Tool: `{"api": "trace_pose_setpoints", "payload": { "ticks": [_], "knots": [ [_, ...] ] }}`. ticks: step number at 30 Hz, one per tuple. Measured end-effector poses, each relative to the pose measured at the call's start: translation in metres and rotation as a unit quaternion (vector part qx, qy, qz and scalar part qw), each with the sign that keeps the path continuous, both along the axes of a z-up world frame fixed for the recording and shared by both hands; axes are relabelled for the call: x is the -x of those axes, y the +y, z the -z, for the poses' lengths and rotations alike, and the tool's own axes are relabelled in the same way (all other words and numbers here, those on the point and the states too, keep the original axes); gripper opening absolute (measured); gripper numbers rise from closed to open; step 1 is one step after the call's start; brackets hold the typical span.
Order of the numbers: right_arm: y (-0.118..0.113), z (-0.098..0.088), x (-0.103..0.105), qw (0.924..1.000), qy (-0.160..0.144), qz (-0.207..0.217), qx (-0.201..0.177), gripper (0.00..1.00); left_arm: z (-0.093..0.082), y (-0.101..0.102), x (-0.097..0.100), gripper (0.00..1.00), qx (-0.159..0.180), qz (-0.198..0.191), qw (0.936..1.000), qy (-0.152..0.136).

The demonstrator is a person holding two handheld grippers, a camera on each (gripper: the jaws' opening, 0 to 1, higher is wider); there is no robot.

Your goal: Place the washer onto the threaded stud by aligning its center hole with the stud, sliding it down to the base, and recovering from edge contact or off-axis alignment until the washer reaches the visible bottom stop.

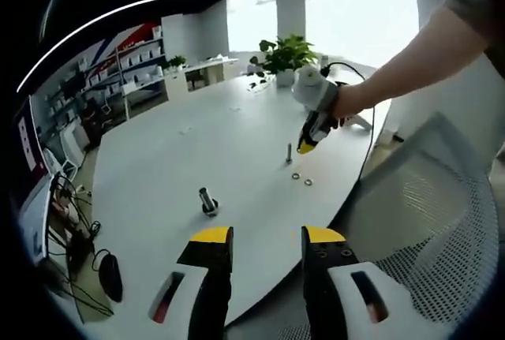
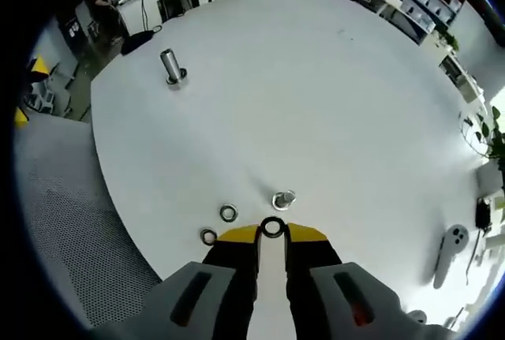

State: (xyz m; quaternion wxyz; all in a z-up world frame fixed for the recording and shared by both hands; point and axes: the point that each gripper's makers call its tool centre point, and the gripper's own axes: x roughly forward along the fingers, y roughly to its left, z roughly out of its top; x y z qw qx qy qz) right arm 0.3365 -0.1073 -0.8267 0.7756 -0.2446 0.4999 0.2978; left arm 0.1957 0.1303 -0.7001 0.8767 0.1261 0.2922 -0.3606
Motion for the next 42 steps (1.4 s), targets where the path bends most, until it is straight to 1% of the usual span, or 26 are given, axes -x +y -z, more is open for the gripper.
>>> {"api": "trace_pose_setpoints", "payload": {
  "ticks": [3,4,9,12,16,18,22,30,36,42],
  "knots": [
    [0.000,-0.003,-0.001,1.0000,-0.001,-0.003,0.001,0.13,0.002,0.000,0.001,0.33,0.002,0.000,1.0000,0.005],
    [0.000,-0.004,-0.001,0.9999,-0.006,-0.009,0.004,0.13,0.001,-0.001,0.001,0.33,0.002,0.001,1.0000,0.004],
    [-0.001,-0.007,-0.001,0.9998,-0.012,-0.016,0.008,0.13,0.001,-0.002,0.001,0.33,0.001,0.004,1.0000,0.001],
    [0.000,-0.013,-0.002,0.9998,-0.016,-0.013,-0.001,0.13,0.001,-0.002,0.001,0.33,0.002,0.003,1.0000,0.002],
    [0.003,-0.019,-0.005,0.9994,-0.026,-0.024,-0.002,0.13,0.001,-0.002,0.002,0.33,0.002,0.004,1.0000,0.003],
    [0.004,-0.023,-0.009,0.9986,-0.039,-0.036,0.003,0.13,0.002,-0.002,0.002,0.33,0.001,0.005,1.0000,0.004],
    [0.005,-0.029,-0.016,0.9982,-0.047,-0.037,0.002,0.13,0.002,-0.003,0.002,0.33,0.001,0.006,1.0000,0.005],
    [0.011,-0.026,-0.020,0.9982,-0.041,-0.043,0.004,0.13,0.002,-0.003,0.003,0.33,0.001,0.008,0.9999,0.007],
    [0.009,-0.016,-0.019,0.9979,-0.027,-0.055,0.019,0.13,0.003,-0.003,0.003,0.33,0.001,0.008,0.9999,0.008],
    [0.009,-0.014,-0.022,0.9982,-0.025,-0.051,0.019,0.13,0.003,-0.002,0.003,0.33,0.000,0.006,0.9999,0.008]
  ]
}}
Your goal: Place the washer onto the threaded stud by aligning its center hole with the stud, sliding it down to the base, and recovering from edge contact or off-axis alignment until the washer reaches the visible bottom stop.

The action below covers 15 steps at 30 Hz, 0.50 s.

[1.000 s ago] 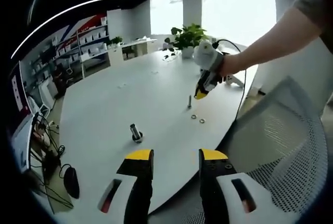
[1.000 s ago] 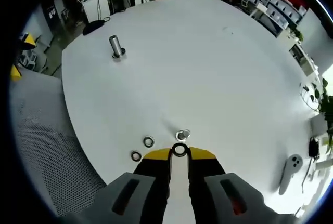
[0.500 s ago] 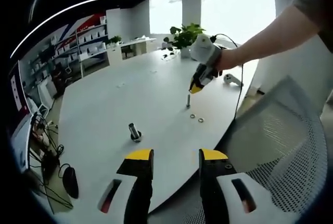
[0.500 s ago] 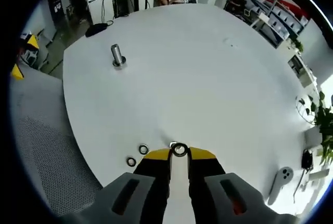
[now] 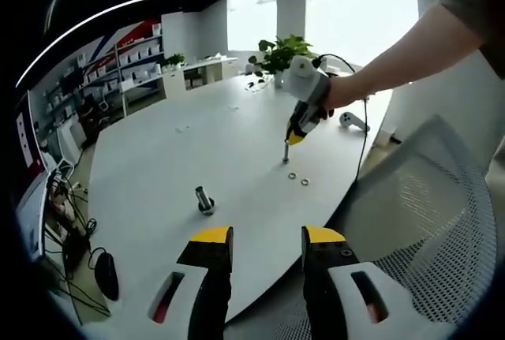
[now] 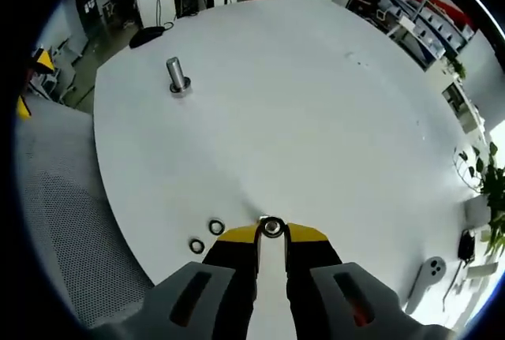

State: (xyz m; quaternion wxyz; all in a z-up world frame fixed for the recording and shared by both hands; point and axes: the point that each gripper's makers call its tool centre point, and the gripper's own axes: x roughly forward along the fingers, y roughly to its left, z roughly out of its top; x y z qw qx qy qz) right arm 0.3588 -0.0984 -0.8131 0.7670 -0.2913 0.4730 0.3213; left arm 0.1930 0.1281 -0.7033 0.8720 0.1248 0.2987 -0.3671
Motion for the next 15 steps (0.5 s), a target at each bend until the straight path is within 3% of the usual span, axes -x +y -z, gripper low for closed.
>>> {"api": "trace_pose_setpoints", "payload": {
  "ticks": [15],
  "knots": [
    [0.0013,0.0103,-0.0001,0.9999,0.014,-0.003,0.009,0.13,0.0008,0.0005,-0.0006,0.33,-0.002,-0.001,1.0000,0.001]
  ]
}}
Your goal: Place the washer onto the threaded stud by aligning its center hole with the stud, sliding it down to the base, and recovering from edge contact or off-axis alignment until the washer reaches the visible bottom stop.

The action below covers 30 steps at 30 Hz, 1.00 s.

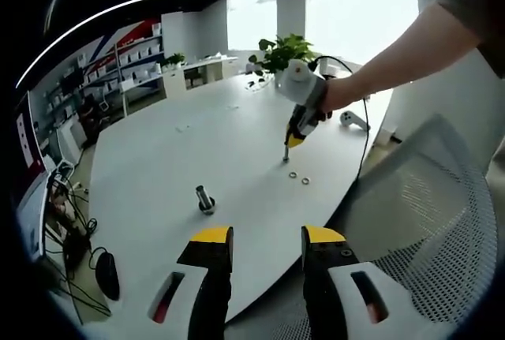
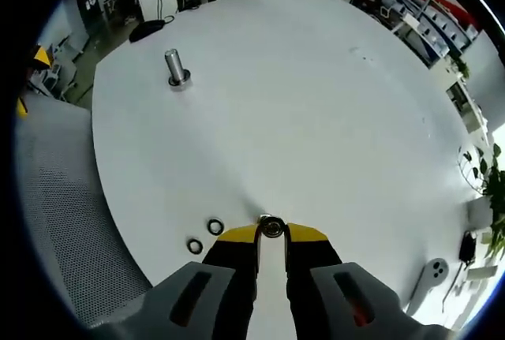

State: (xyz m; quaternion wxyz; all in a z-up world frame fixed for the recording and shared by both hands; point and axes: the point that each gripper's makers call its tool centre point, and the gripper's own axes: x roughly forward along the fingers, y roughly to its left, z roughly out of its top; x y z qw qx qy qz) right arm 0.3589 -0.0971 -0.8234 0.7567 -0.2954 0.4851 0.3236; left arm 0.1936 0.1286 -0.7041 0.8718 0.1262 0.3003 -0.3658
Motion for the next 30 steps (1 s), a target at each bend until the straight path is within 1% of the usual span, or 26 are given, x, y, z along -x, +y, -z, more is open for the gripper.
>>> {"api": "trace_pose_setpoints", "payload": {
  "ticks": [4,6,10,12,14,16,21,24,30],
  "knots": [
    [-0.001,0.006,-0.003,1.0000,0.006,0.000,0.003,0.13,0.000,0.000,0.000,0.33,-0.001,0.000,1.0000,0.000],
    [-0.004,0.014,-0.008,0.9999,0.011,0.000,0.004,0.13,0.001,0.000,0.000,0.33,-0.002,0.001,1.0000,0.002],
    [0.001,0.017,0.002,0.9998,0.016,0.004,0.007,0.13,0.001,0.001,0.000,0.33,-0.003,-0.001,1.0000,0.000],
    [0.002,0.019,0.006,0.9996,0.026,0.008,0.010,0.13,0.002,0.002,0.000,0.33,-0.005,-0.003,1.0000,0.003],
    [0.003,0.020,0.010,0.9996,0.026,0.003,0.014,0.13,0.001,0.002,0.000,0.33,-0.004,-0.003,1.0000,0.001],
    [0.004,0.022,0.013,0.9993,0.033,0.006,0.016,0.13,0.001,0.002,0.000,0.32,-0.005,-0.003,1.0000,0.001],
    [0.006,0.025,0.016,0.9990,0.040,0.006,0.018,0.13,0.001,0.002,0.000,0.32,-0.006,-0.004,1.0000,0.001],
    [0.007,0.028,0.019,0.9988,0.042,-0.001,0.025,0.13,0.002,0.002,0.000,0.32,-0.006,-0.004,1.0000,0.002],
    [0.008,0.034,0.027,0.9981,0.054,-0.005,0.028,0.14,0.001,0.002,0.000,0.32,-0.006,-0.004,1.0000,0.000]
  ]
}}
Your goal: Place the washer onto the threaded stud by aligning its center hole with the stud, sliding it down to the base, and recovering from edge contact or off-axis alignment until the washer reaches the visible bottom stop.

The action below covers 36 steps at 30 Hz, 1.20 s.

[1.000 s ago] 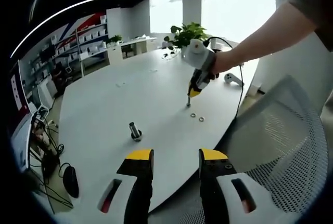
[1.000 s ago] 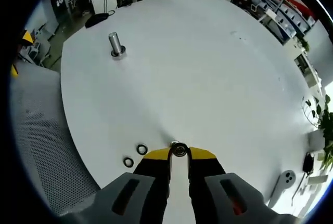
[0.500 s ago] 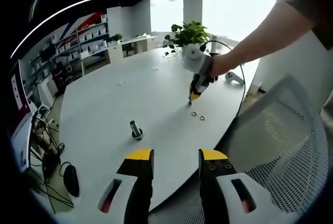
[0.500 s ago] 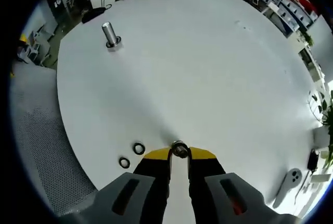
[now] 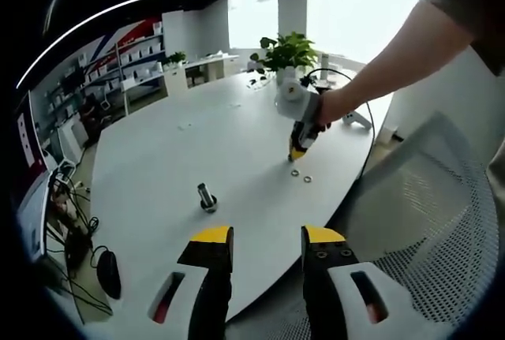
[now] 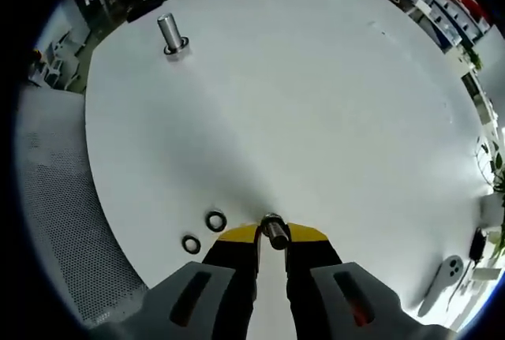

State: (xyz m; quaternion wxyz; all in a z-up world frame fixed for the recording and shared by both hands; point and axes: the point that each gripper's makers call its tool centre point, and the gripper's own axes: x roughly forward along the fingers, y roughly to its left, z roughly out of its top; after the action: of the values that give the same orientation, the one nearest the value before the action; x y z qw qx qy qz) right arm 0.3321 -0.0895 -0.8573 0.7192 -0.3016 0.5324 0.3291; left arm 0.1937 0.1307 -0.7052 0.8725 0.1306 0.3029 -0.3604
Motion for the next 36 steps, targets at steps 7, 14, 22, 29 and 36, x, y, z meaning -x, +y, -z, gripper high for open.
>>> {"api": "trace_pose_setpoints", "payload": {
  "ticks": [7,14,22,29,36],
  "knots": [
    [0.000,0.001,-0.003,0.9998,0.007,0.015,-0.007,0.14,-0.001,0.000,0.000,0.32,0.002,0.000,1.0000,-0.002],
    [-0.001,0.001,-0.003,0.9997,0.007,0.021,-0.007,0.18,-0.001,0.000,0.000,0.32,0.002,0.000,1.0000,-0.001],
    [-0.002,-0.002,0.002,0.9994,0.008,0.030,-0.015,0.18,-0.002,0.000,0.000,0.32,0.001,-0.001,1.0000,-0.003],
    [-0.009,-0.008,0.008,0.9988,0.006,0.045,-0.019,0.19,-0.002,0.000,-0.001,0.33,0.001,0.000,1.0000,-0.005],
    [-0.009,-0.012,0.017,0.9983,0.003,0.049,-0.031,0.19,-0.003,0.000,-0.001,0.33,0.001,-0.002,1.0000,-0.008]
  ]
}}
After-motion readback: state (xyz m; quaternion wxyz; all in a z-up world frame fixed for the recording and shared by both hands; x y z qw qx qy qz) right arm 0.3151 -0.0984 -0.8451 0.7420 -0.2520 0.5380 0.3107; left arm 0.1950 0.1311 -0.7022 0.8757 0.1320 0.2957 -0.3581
